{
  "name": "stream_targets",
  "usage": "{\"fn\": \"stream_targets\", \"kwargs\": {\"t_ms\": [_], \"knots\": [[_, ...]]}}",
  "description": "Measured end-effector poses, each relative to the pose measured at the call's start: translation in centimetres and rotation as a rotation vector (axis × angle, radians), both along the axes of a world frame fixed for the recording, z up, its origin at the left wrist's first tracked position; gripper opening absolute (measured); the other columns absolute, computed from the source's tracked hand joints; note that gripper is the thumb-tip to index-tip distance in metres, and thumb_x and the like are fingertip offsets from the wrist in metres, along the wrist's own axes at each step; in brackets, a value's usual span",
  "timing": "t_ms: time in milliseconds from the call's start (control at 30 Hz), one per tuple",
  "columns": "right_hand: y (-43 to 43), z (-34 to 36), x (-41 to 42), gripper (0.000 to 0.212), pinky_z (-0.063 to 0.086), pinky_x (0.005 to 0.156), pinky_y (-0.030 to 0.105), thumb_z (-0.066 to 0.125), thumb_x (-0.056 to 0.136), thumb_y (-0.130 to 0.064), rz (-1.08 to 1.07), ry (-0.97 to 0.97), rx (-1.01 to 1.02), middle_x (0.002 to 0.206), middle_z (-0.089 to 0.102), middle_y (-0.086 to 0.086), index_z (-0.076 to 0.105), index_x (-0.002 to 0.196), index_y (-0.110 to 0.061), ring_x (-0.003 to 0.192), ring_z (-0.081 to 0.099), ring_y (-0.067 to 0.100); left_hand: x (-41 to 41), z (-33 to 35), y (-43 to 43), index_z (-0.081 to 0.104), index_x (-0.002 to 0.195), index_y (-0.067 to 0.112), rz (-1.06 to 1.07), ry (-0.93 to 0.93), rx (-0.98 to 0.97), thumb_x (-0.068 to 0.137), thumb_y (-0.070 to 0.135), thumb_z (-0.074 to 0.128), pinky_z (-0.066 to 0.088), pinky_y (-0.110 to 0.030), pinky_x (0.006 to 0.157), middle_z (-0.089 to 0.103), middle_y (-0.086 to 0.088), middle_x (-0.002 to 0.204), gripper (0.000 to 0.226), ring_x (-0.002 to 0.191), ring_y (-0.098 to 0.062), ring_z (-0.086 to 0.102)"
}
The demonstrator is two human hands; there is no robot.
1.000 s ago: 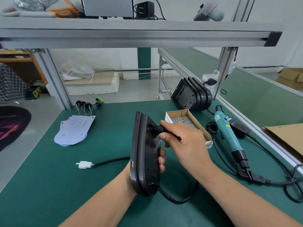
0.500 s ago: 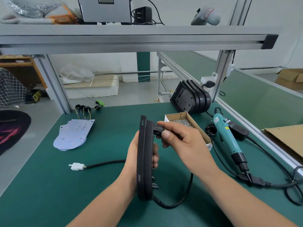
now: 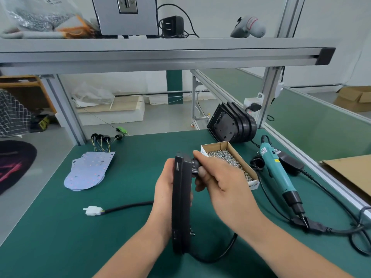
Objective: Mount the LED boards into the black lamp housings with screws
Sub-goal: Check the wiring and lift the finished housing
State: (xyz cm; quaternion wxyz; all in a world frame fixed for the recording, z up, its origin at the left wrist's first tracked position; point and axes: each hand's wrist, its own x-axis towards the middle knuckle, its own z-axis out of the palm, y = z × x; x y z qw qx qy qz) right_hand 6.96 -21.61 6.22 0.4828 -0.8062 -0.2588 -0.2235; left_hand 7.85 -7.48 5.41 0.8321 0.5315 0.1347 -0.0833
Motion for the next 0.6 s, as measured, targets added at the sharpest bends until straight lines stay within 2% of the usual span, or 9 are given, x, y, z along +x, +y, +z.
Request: {"fn": "stream_targets", "kwargs": {"t_ms": [100,167,200,267,300,333,433,533,600], "knots": [[0.0,-0.3,0.1,0.034,0.055,0.076,0.048,0.047,0.11,-0.026,-0.018,0.054,-0.051,0.085,0.065,0.001,0.069,0.133,-0.014,0.078,0.066,0.023,0.1,-0.2,0.3,0.063,0.081,0.008,0.012,-0.003,0.034,0.098,0.05,0.049,0.033,-0.03,0.045,0.052,-0.01,0.065,0.047,0.053,-0.023,0.037],[-0.3,0.0,0.5,0.033,0.056,0.09,0.042,0.053,0.111,-0.028,-0.004,0.193,-0.018,0.099,0.072,-0.01,0.068,0.14,-0.023,0.094,0.069,0.011,0.2,-0.5,0.6,0.057,0.091,0.011,0.069,-0.057,0.14,0.082,0.063,0.054,0.033,-0.035,0.056,0.05,-0.014,0.077,0.053,0.063,-0.028,0.038],[-0.5,0.1,0.7,0.034,0.053,0.098,0.036,0.057,0.11,-0.029,0.002,0.249,-0.019,0.109,0.072,-0.014,0.066,0.142,-0.028,0.106,0.067,0.006,0.2,-0.7,0.9,0.055,0.087,0.015,0.102,-0.123,0.268,0.078,0.064,0.056,0.036,-0.038,0.062,0.051,-0.012,0.08,0.05,0.069,-0.028,0.042],[-1.1,0.2,1.3,0.034,0.043,0.105,0.025,0.063,0.106,-0.031,-0.009,0.279,-0.085,0.117,0.068,-0.013,0.068,0.14,-0.033,0.12,0.057,0.005,0.3,-1.4,1.1,0.05,0.077,0.032,0.155,-0.262,0.524,0.095,0.055,0.055,0.039,-0.038,0.066,0.055,0.007,0.071,0.029,0.074,-0.023,0.048],[-1.4,0.3,1.5,0.033,0.04,0.104,0.022,0.066,0.104,-0.03,-0.02,0.292,-0.09,0.116,0.063,-0.013,0.071,0.136,-0.032,0.12,0.053,0.005,0.5,-1.8,1.2,0.047,0.073,0.036,0.168,-0.29,0.597,0.104,0.05,0.049,0.038,-0.037,0.063,0.051,0.016,0.063,0.034,0.067,-0.014,0.047],[-1.6,0.4,1.7,0.031,0.038,0.103,0.022,0.07,0.102,-0.029,-0.039,0.308,-0.067,0.116,0.061,-0.012,0.073,0.132,-0.031,0.119,0.052,0.005,0.6,-2.2,1.3,0.044,0.072,0.036,0.18,-0.301,0.68,0.109,0.047,0.043,0.036,-0.036,0.06,0.05,0.018,0.058,0.038,0.059,-0.007,0.043],[-2.5,0.9,2.3,0.017,0.046,0.09,0.025,0.066,0.101,-0.032,-0.101,0.407,0.162,0.106,0.069,-0.016,0.081,0.109,-0.03,0.1,0.062,0.001,0.8,-2.8,1.6,0.041,0.081,0.028,0.193,-0.326,0.839,0.111,0.044,0.037,0.038,-0.034,0.056,0.053,0.018,0.061,0.034,0.056,-0.007,0.042],[-2.6,1.4,2.7,0.052,0.049,0.066,0.03,0.056,0.089,-0.065,0.048,0.657,0.447,0.084,0.07,0.001,0.076,0.087,-0.017,0.07,0.06,0.013,0.9,-2.8,1.9,0.046,0.09,0.021,0.145,-0.332,0.866,0.108,0.044,0.043,0.037,-0.022,0.051,0.05,0.011,0.065,0.029,0.055,-0.005,0.042],[-2.6,0.9,2.9,0.053,0.045,0.07,0.035,0.056,0.084,-0.075,0.075,0.704,0.387,0.082,0.066,0.007,0.067,0.088,-0.024,0.072,0.056,0.017,0.8,-2.6,1.9,0.05,0.09,0.023,0.08,-0.301,0.836,0.106,0.043,0.049,0.039,-0.027,0.058,0.05,0.015,0.065,0.026,0.055,-0.004,0.04]]}}
